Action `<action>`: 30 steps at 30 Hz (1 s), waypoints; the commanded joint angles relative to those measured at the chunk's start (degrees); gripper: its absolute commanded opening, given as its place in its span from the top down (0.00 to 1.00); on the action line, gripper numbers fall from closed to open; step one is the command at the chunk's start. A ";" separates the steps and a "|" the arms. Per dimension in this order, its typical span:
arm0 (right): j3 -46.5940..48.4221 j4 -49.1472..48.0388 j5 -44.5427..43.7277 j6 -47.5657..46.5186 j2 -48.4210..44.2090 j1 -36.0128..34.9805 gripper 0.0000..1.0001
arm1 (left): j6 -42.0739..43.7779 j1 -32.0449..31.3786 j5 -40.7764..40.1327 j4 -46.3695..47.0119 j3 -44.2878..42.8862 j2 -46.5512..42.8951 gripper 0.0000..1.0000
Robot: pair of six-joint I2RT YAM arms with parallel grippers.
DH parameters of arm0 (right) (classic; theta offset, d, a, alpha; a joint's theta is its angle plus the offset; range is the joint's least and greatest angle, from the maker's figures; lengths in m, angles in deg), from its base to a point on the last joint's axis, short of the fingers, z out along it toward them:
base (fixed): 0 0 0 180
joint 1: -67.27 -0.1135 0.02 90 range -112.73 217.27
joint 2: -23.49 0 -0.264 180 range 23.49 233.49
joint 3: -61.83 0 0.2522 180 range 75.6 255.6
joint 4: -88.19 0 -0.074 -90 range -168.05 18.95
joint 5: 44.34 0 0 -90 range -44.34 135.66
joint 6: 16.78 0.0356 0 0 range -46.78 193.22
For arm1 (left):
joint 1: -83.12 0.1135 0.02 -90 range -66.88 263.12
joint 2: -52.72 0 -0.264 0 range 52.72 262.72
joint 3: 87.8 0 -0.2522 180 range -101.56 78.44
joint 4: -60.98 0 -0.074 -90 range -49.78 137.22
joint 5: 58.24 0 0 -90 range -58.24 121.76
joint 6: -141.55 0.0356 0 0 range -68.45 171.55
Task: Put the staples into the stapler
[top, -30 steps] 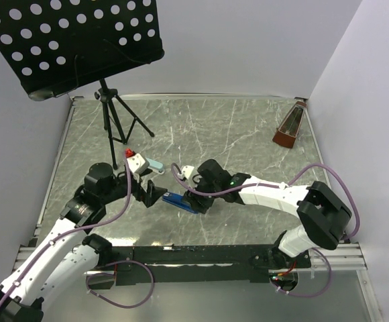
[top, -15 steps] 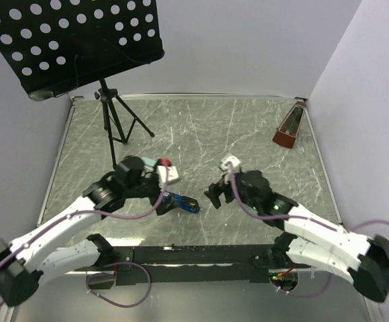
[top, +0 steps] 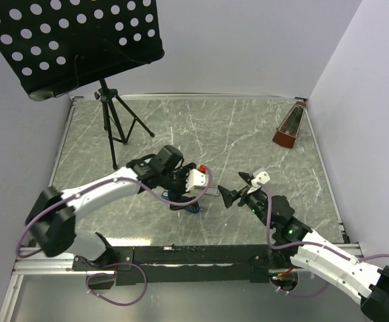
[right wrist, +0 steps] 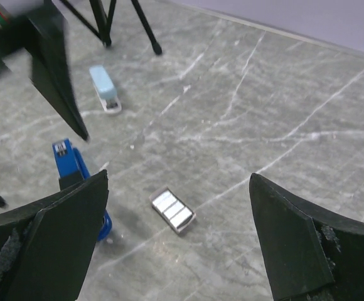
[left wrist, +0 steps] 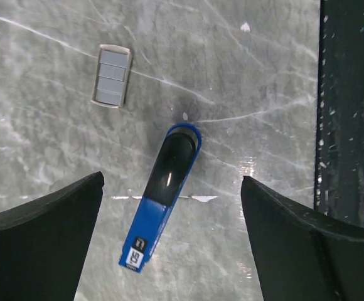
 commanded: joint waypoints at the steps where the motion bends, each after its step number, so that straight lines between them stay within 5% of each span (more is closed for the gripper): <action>1: 0.79 -4.26 -1.62 -0.51 -0.64 -0.04 0.00 | 5.56 -0.50 3.87 -3.95 -5.07 5.89 0.08; 6: 0.70 -4.44 -1.97 -0.60 0.07 -0.04 0.00 | 6.19 -1.20 2.56 -7.39 -9.29 13.62 0.22; 23: 0.44 -5.67 -1.98 -0.51 1.91 -0.04 0.00 | 4.96 -4.37 -4.12 -3.17 -7.10 19.61 0.52; 27: 0.52 -5.66 -1.63 -0.60 2.09 -0.13 0.00 | 4.69 -4.63 -4.92 -2.03 -6.31 18.65 0.69; 30: 0.70 -5.49 -1.63 -0.51 2.09 -0.04 0.00 | 3.73 -4.72 -5.18 -0.45 -5.69 16.37 0.92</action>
